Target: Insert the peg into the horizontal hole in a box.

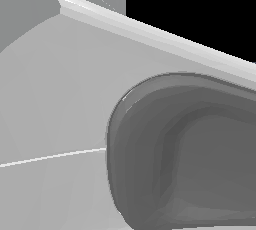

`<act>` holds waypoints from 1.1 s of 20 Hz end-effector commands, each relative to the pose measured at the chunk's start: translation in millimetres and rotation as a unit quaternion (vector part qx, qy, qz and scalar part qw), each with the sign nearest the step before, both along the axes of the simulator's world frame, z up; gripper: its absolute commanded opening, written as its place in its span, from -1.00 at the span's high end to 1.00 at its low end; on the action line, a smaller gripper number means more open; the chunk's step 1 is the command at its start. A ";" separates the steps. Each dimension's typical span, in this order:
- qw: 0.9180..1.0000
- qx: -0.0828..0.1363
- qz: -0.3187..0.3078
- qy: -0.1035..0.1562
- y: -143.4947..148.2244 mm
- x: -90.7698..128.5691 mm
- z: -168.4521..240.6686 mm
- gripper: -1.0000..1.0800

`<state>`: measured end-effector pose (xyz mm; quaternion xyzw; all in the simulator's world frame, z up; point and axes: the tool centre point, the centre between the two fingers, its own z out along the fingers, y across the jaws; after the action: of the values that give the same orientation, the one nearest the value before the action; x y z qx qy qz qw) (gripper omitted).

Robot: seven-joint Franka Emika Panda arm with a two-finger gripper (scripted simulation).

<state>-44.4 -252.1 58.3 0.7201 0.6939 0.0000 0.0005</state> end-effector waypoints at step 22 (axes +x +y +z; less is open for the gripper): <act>1.000 0.000 0.001 0.000 -0.8 0.7 -40.0 1.00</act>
<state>-43.7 -252.8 18.3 0.7197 0.6943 0.0001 -0.0002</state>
